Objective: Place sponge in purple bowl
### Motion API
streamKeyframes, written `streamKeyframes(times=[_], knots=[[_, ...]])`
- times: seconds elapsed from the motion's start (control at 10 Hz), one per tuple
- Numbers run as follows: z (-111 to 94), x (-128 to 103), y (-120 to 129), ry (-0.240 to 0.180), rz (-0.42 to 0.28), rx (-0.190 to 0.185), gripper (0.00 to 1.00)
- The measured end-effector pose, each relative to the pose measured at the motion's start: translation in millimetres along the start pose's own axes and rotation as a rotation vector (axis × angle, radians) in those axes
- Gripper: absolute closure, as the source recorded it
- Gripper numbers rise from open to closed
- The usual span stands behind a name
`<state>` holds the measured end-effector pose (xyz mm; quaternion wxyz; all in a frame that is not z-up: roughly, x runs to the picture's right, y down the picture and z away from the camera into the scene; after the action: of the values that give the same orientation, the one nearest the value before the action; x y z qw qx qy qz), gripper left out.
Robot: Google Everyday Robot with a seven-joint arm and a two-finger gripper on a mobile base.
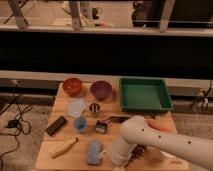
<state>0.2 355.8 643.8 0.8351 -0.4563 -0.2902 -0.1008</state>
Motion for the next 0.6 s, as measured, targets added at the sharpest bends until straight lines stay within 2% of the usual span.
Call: streamKeyframes(times=[0.6], knots=[[0.9, 1.1, -0.3, 0.002, 0.007, 0.001, 0.20]])
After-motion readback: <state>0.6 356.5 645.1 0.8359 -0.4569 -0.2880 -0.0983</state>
